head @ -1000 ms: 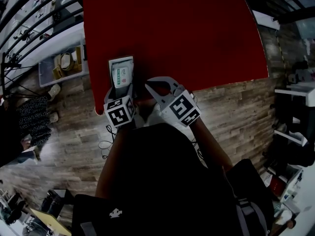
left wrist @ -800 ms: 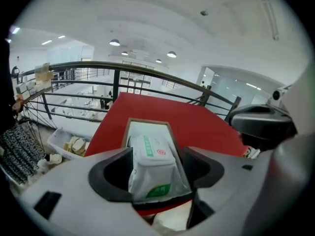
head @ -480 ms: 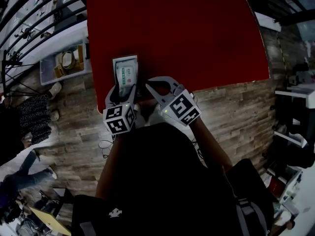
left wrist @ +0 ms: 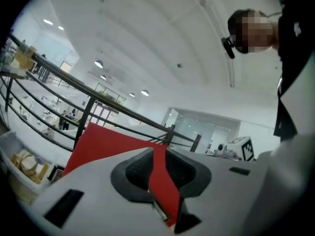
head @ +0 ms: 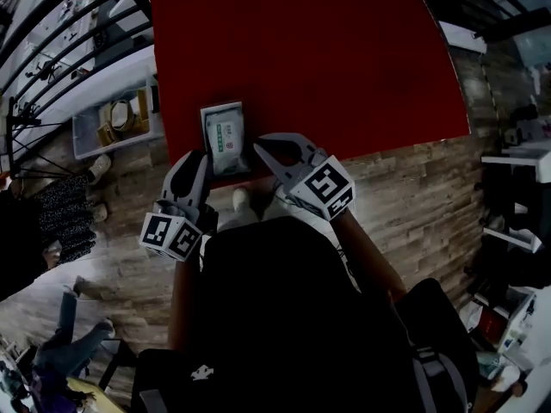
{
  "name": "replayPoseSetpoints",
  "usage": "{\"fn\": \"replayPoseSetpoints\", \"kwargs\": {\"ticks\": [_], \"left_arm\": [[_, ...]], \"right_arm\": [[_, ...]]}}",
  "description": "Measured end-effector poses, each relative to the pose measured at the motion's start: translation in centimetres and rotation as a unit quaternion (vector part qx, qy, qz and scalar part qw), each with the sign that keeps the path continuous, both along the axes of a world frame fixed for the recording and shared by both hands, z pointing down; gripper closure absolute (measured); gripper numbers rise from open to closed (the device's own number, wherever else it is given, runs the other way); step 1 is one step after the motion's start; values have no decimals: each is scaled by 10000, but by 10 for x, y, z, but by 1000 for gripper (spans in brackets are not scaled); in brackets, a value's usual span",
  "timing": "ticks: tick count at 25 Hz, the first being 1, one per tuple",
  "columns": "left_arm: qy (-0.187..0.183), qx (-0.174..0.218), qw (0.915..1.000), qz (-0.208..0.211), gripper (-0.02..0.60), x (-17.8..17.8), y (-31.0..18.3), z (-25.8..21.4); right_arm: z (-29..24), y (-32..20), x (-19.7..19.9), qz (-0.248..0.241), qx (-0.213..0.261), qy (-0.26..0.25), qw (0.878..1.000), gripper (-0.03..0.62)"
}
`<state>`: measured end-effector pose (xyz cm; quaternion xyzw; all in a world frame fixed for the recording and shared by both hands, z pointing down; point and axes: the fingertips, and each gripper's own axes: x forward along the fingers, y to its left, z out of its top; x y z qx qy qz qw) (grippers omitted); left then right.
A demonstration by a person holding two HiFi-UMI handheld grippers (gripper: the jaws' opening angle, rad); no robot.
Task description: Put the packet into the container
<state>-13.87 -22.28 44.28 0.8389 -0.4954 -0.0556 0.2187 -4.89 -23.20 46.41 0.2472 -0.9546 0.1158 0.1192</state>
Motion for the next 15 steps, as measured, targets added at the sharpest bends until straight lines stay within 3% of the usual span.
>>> {"fn": "replayPoseSetpoints", "kwargs": {"ticks": [4,9,15], "left_arm": [[339,560,9976,230,534,-6,7,-39],[272,982,9926,654,563,7,16,-67],[54,1121,9883,1034,572,16,23,-78]], "right_arm": [[-27,2,-1,123,95,-567,9983,571],[-55,10,-8,129,337,-799,9961,571],[-73,21,-18,57,508,-947,9942,571]]}}
